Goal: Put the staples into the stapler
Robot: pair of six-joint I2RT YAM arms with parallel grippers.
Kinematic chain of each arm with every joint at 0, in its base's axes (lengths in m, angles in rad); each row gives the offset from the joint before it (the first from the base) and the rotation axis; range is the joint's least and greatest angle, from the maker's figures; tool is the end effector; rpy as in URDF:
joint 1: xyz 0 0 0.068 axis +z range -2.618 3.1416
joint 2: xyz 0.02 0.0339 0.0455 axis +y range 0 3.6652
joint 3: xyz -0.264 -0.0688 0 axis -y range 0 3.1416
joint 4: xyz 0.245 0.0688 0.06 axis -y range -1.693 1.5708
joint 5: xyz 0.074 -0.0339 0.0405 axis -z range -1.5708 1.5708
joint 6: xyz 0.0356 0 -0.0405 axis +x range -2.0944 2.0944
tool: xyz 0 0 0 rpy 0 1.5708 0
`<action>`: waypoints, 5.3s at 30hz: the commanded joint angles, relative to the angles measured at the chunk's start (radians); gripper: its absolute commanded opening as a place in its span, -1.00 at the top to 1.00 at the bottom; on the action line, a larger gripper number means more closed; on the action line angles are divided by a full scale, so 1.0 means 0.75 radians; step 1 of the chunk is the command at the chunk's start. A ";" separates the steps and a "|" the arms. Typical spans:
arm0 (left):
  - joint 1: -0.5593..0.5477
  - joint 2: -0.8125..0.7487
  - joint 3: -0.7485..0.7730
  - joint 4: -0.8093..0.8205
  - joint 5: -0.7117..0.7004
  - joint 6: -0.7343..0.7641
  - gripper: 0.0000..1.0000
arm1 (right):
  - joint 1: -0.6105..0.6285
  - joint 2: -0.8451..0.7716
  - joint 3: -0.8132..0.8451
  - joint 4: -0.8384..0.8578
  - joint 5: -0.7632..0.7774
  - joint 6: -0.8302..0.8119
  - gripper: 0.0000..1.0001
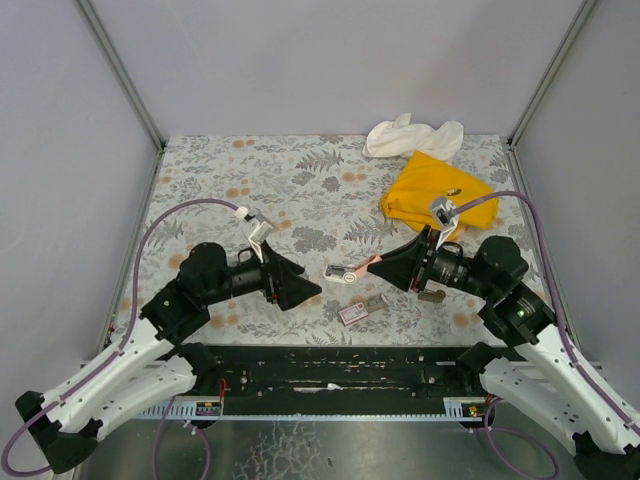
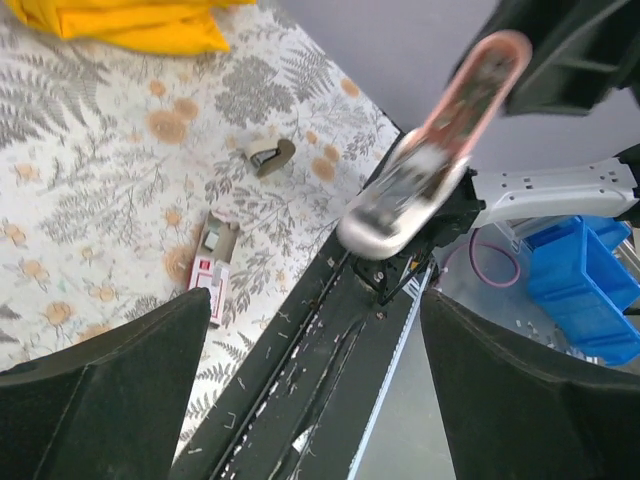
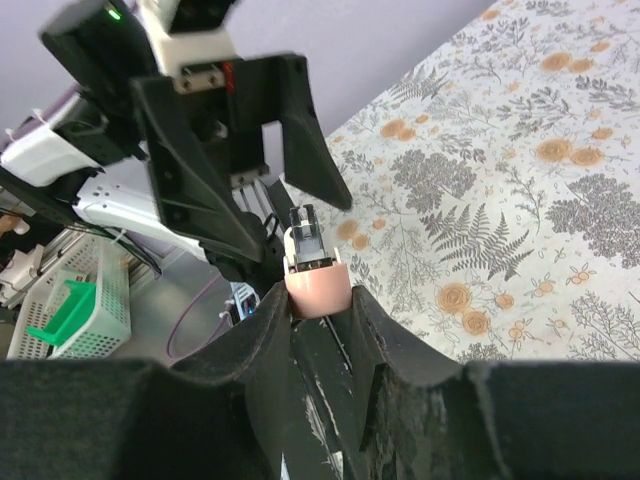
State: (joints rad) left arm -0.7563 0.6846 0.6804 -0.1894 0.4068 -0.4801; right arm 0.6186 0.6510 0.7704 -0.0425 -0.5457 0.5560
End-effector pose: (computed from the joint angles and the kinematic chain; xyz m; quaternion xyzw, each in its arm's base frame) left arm 0.1107 -0.1238 0.3189 0.2312 0.7314 -0.4878 0.4168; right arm 0.1117 0.1022 0.3703 -0.2181 0.6478 0.5440 0.4868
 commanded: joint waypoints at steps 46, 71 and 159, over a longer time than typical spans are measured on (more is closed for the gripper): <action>-0.095 0.441 0.214 0.342 0.544 0.010 0.80 | -0.005 0.193 -0.039 0.204 -0.470 0.065 1.00; -0.051 0.448 0.199 -0.128 -0.490 0.059 1.00 | -0.005 0.013 -0.125 -0.023 0.157 -0.046 -0.89; -0.459 1.346 0.371 0.681 -0.459 0.435 -0.82 | -0.190 0.173 0.037 -0.793 1.294 0.129 -0.98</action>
State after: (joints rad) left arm -1.0756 1.5631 0.8509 0.1932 -0.1139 -0.2687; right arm 0.5835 0.7479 0.8204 -0.7139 0.4213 0.6212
